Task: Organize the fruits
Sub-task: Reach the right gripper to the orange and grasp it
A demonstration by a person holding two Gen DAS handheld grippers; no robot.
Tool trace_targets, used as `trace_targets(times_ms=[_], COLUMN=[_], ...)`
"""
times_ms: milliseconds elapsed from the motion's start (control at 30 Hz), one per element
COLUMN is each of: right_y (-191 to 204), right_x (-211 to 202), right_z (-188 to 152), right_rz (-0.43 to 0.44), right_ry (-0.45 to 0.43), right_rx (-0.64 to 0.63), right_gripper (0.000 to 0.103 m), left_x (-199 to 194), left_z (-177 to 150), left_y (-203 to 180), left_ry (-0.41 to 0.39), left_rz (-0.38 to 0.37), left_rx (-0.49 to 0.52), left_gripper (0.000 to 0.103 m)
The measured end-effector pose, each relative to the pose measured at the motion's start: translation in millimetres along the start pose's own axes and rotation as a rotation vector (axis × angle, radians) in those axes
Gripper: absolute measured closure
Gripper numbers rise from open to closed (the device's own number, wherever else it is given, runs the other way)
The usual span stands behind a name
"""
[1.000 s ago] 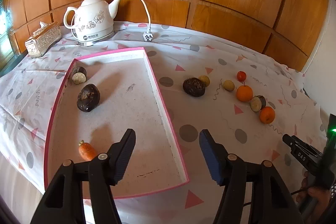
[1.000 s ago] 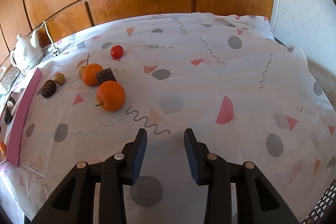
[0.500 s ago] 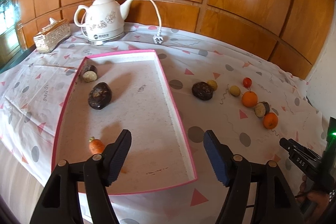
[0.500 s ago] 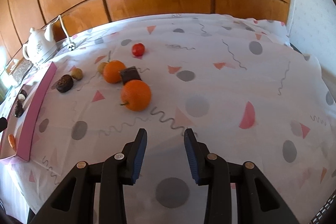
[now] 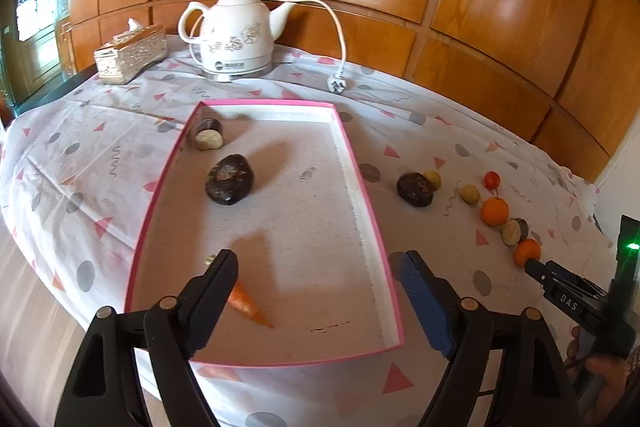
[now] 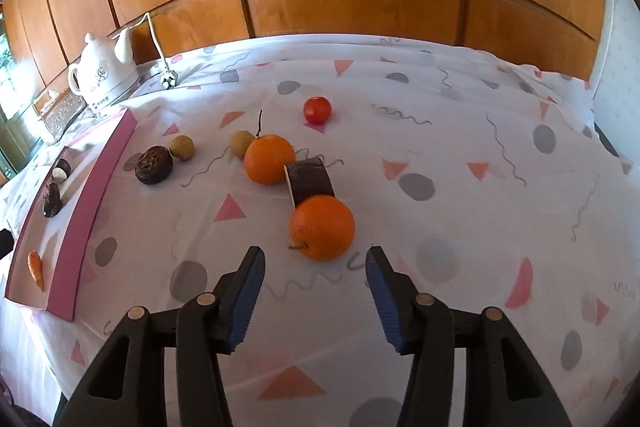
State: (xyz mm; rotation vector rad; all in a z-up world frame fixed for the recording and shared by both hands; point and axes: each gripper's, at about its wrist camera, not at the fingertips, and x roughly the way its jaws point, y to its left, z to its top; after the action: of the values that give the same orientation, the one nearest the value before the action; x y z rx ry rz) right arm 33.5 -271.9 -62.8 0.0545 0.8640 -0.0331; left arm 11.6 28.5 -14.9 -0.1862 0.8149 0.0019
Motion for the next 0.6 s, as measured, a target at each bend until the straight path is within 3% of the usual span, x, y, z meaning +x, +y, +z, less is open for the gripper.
trace_targets(times_ms=[333,367,400,600], right_y=[4,5,5,6], right_x=[26,27,28,25], right_z=[12,12,11,8], right_rz=[-0.035,-0.033,-0.039,-0.044], right_ry=[0.05,0.055,0.055,0.052], right_rx=[-0.044,-0.05,-0.055,-0.069], right_gripper=[0.05,0.053,0.064,0.063], left_x=[-5,-5,-5,-5], left_z=[0,0,-1,-2], left_y=[18,19,20,24], left_ry=[-0.005,-0.005,-0.005,-0.004], left_rz=[0.037,0.038,0.038,0.037], left_rx=[-0.068,-0.071,-0.073,-0.084], left_gripper=[0.017,0.017,0.017,0.017])
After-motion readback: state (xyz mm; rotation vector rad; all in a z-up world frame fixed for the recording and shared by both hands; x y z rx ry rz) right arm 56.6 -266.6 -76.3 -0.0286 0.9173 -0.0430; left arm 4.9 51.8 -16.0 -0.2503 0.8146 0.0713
